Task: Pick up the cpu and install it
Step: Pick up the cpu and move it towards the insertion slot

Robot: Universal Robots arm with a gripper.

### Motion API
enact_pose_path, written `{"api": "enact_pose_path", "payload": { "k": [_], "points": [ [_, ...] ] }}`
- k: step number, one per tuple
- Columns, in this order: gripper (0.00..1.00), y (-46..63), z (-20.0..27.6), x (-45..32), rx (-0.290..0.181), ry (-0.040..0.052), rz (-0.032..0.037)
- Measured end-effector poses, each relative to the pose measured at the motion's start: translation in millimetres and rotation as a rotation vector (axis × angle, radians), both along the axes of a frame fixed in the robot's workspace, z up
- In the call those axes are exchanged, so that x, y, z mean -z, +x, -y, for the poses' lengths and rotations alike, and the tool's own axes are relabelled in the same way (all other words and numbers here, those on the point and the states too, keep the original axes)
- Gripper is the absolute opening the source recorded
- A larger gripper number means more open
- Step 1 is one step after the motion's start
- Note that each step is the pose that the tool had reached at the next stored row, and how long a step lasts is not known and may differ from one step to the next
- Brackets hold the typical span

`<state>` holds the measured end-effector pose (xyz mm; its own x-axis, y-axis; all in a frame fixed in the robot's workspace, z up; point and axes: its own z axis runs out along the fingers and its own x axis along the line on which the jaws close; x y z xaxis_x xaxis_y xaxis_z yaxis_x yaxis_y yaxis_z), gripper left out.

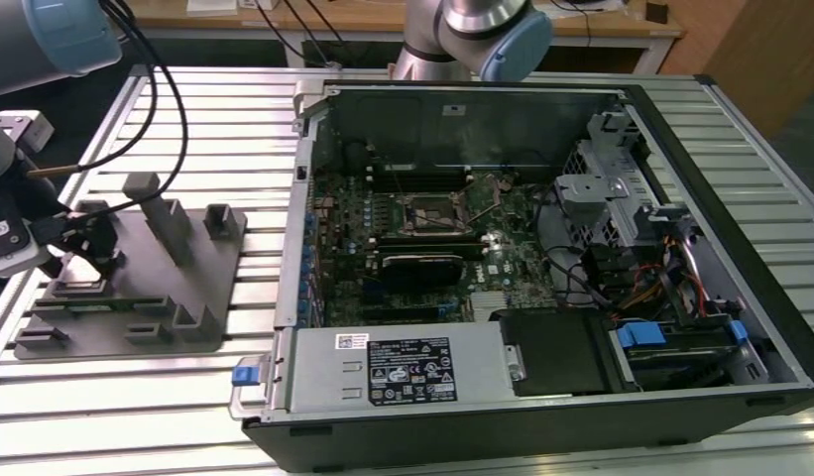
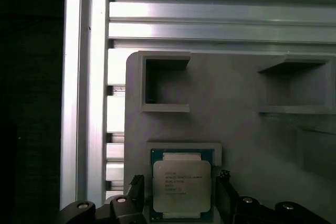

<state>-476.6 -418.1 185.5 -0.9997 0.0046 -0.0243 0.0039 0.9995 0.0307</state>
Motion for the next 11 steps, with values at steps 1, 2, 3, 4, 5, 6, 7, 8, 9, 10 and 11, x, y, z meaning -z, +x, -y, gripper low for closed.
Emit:
{"api": "enact_pose_path", "payload": {
  "k": [1,2,3,4,5,6,7,8,9,10,11],
  "points": [
    [0.65,0.0,-0.3,0.3,0.000,-0.0001,-0.0001],
    [0.65,0.0,-0.6,0.7,-0.001,-0.0001,0.0000],
    [0.65,0.0,-0.9,1.0,-0.002,-0.0001,0.0000],
    [0.65,0.0,-1.1,1.3,-0.003,0.0000,0.0001],
    [0.65,0.0,-1.4,1.6,-0.004,0.0001,0.0002],
    [0.65,0.0,-1.6,1.9,-0.005,0.0000,0.0001],
    [0.65,0.0,-1.9,2.1,-0.006,0.0001,0.0001],
    [0.65,0.0,-2.1,2.4,-0.007,0.0001,0.0001],
    [0.65,0.0,-2.3,2.6,-0.007,0.0000,0.0001],
    [0.65,0.0,-2.5,2.7,-0.008,0.0000,0.0001],
    [0.65,0.0,-2.6,2.7,-0.008,0.0000,0.0000]
  ]
}}
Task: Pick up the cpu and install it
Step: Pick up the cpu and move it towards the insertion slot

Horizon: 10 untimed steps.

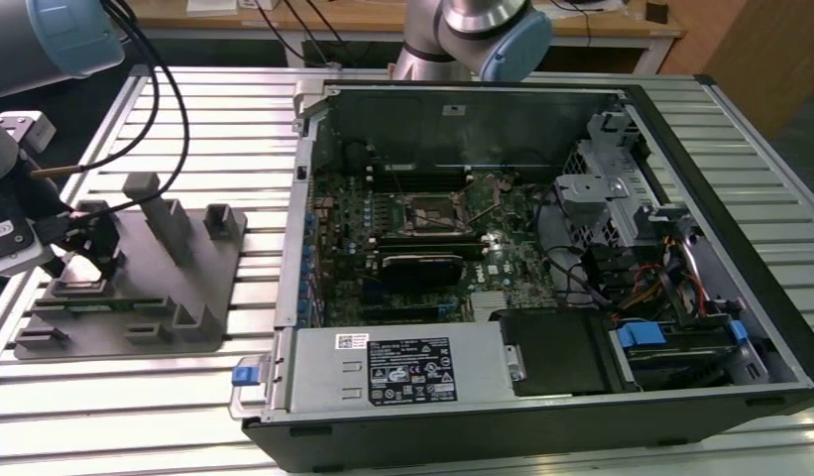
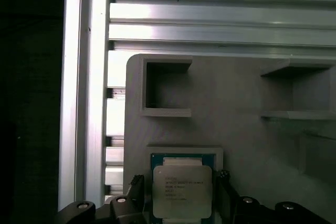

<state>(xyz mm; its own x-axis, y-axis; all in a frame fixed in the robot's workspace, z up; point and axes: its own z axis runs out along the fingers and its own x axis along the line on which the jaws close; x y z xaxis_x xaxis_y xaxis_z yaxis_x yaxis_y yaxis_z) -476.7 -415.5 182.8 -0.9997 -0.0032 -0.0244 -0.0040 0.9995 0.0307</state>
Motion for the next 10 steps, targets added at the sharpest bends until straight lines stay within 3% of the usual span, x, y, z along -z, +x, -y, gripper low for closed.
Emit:
{"api": "enact_pose_path", "payload": {
  "k": [10],
  "points": [
    [0.65,0.0,-0.1,0.1,0.000,0.0000,0.0001]
  ]
}}
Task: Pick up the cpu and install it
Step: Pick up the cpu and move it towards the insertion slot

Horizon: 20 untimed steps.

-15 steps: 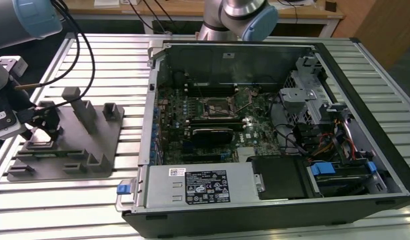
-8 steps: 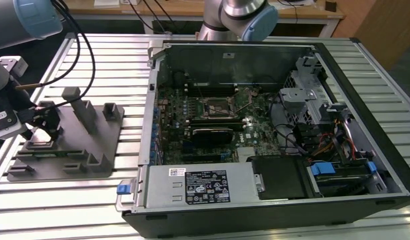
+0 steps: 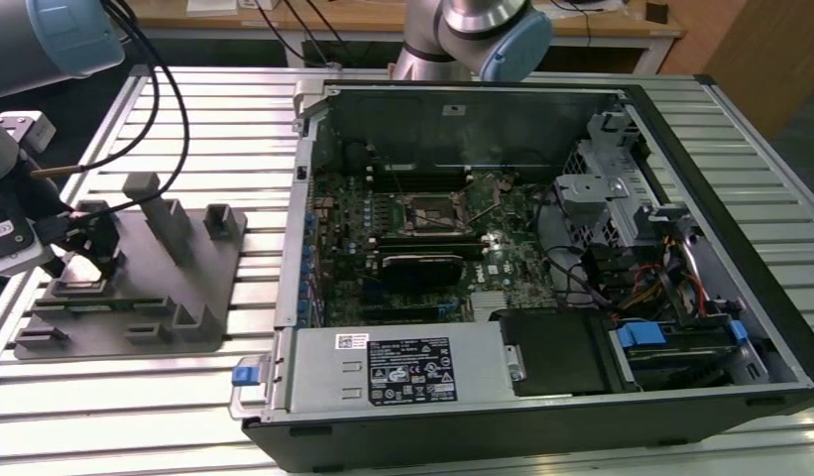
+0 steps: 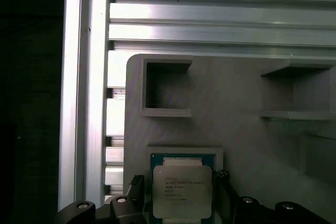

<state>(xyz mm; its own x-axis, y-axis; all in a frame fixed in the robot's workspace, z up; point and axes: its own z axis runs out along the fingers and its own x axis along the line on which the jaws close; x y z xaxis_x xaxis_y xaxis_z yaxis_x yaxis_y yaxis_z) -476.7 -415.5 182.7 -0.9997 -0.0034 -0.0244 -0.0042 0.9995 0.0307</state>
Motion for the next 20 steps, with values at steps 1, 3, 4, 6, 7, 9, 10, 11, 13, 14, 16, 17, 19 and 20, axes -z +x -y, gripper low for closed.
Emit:
{"api": "enact_pose_path", "payload": {
  "k": [1,3,4,6,7,9,10,11,13,14,16,17,19,20],
  "points": [
    [0.64,0.0,0.0,0.0,0.000,0.0000,0.0000],
    [0.56,0.0,0.0,0.0,0.000,0.0000,0.0001],
    [0.56,0.0,0.0,0.0,0.000,0.0000,0.0000],
    [0.55,0.0,0.0,0.0,0.000,0.0000,-0.0001],
    [0.55,0.0,0.0,0.0,0.000,0.0000,-0.0001],
    [0.55,0.0,0.0,0.0,0.000,-0.0001,-0.0001],
    [0.55,0.0,0.0,0.0,0.000,0.0000,-0.0001],
    [0.55,0.0,0.0,0.0,0.000,0.0000,0.0000],
    [0.55,0.0,0.0,0.0,0.000,0.0000,-0.0001],
    [0.55,0.0,0.0,0.0,0.000,0.0000,0.0000],
    [0.55,0.0,0.0,-0.5,0.000,0.0001,0.0001],
    [0.55,0.0,0.0,-1.5,0.000,0.0002,0.0002],
    [0.55,0.0,0.0,-4.5,0.000,0.0000,0.0000],
    [0.55,0.0,0.0,-6.1,0.000,0.0001,0.0001]
  ]
}}
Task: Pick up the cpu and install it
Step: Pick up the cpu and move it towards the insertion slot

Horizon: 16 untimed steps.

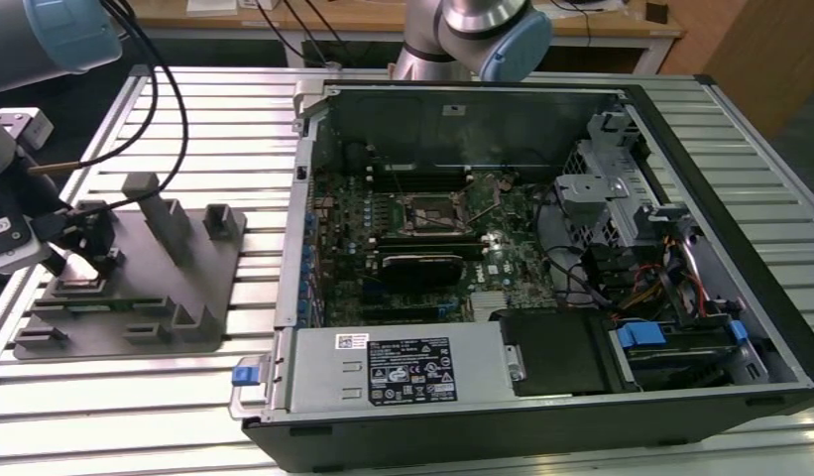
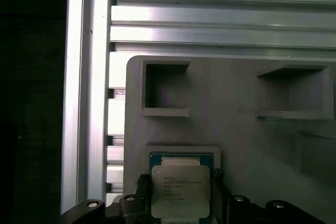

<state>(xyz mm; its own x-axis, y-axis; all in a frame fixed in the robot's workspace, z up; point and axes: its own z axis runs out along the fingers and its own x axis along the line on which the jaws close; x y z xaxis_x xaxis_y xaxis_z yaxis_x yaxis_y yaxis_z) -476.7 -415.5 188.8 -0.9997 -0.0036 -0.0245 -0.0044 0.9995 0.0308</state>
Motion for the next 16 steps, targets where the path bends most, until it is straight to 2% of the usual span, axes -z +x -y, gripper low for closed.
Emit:
{"api": "enact_pose_path", "payload": {
  "k": [16],
  "points": [
    [0.55,0.0,0.0,-26.8,0.000,-0.0001,0.0003]
  ]
}}
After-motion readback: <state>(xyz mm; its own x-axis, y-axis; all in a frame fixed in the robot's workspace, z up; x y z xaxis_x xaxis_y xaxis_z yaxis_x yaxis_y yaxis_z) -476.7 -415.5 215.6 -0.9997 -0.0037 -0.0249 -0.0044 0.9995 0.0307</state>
